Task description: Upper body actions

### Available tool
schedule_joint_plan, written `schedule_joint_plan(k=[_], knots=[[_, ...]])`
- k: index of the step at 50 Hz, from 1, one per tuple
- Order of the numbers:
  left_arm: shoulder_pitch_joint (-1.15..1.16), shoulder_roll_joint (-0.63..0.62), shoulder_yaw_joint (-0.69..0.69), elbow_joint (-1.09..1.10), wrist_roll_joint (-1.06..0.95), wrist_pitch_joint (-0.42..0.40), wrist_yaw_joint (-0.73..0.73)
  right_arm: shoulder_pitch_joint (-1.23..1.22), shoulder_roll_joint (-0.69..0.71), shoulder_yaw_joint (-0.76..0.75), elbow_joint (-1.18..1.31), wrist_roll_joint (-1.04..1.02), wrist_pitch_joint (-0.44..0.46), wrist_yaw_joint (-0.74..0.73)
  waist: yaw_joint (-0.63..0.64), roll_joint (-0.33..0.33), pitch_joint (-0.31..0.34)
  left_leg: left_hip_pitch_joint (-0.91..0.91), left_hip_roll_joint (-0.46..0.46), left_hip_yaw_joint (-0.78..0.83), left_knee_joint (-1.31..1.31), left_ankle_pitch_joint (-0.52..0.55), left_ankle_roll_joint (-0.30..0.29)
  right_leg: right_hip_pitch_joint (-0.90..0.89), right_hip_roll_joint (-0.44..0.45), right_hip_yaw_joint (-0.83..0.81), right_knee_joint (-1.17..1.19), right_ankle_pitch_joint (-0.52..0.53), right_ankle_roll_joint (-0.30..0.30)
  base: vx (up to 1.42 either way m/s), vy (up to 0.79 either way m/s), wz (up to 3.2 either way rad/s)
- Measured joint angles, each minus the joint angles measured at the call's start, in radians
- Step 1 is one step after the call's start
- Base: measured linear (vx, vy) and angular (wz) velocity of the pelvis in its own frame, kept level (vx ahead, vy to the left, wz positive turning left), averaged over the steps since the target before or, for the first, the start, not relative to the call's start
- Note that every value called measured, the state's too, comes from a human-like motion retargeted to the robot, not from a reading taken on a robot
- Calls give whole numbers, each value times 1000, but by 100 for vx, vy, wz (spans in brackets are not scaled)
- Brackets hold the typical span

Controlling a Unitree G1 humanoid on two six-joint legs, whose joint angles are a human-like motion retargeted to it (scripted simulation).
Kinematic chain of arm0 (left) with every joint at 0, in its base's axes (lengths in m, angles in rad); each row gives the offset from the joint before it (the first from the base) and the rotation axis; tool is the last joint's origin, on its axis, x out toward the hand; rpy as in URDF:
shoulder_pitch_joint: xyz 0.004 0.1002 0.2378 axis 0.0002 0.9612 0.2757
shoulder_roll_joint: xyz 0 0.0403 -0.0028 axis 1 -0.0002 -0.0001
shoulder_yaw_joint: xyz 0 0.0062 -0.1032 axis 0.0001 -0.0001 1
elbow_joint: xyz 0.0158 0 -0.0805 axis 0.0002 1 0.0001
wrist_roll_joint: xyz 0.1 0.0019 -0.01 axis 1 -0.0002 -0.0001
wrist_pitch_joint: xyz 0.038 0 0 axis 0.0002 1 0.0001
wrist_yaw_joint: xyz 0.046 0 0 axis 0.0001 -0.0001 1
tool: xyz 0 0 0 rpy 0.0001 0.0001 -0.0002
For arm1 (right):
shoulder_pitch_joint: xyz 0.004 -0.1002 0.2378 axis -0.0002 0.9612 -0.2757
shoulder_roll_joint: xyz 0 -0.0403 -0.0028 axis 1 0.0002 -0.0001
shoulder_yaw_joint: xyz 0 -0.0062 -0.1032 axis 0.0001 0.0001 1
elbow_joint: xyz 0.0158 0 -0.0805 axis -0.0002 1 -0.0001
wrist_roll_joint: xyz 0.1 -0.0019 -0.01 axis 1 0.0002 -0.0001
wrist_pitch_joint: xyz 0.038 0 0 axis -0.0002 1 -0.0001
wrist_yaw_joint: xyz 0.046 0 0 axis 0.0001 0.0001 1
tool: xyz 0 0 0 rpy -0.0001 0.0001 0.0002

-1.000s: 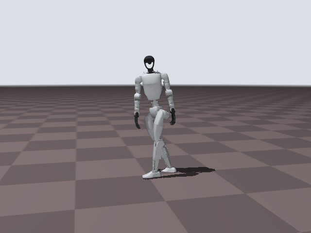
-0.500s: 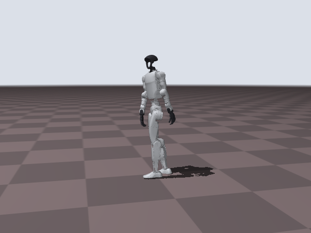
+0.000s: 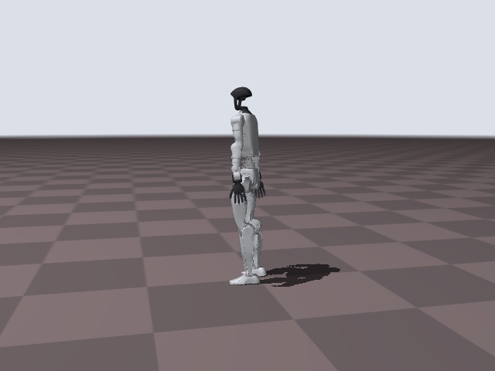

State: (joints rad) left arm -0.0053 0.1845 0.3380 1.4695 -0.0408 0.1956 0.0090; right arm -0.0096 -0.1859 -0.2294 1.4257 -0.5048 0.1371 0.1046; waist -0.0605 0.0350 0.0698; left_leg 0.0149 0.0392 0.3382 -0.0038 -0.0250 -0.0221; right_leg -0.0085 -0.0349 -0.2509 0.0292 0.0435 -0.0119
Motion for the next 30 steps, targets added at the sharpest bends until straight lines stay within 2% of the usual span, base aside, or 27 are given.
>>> schedule_joint_plan(k=[7,12,17,24,30], knots=[[-63,-72,-7,-18,-5,-15,-16,10,17,-8,43,21,0,-13,-52,4,5,2,8,25,-1,-2,-5,-23,0,20,6,15,9,-1,-4,-20],[-32,-81,-64,-42,81,-16,-59,14,44,3,28,-40,-5,15,-27,-11,5,28,8,84,-1,-17,-18,-48,2,83,13,34,12,7,-7,-60],[15,-82,-63,7,107,-16,-75,-5,60,56,-12,-121,-27,20,-16,-17,15,65,25,174,2,-36,-34,-74,19,176,24,55,17,10,-14,-92],[75,-87,-30,122,95,23,-105,-28,70,104,-38,-163,-46,32,-61,-14,-6,92,49,259,0,-51,-52,-97,50,257,22,77,20,18,-28,-61],[110,-107,-28,109,81,18,-96,-30,71,108,-25,-149,-50,27,-116,-12,-23,96,64,286,4,-58,-62,-99,64,281,9,88,21,10,-31,-23]])
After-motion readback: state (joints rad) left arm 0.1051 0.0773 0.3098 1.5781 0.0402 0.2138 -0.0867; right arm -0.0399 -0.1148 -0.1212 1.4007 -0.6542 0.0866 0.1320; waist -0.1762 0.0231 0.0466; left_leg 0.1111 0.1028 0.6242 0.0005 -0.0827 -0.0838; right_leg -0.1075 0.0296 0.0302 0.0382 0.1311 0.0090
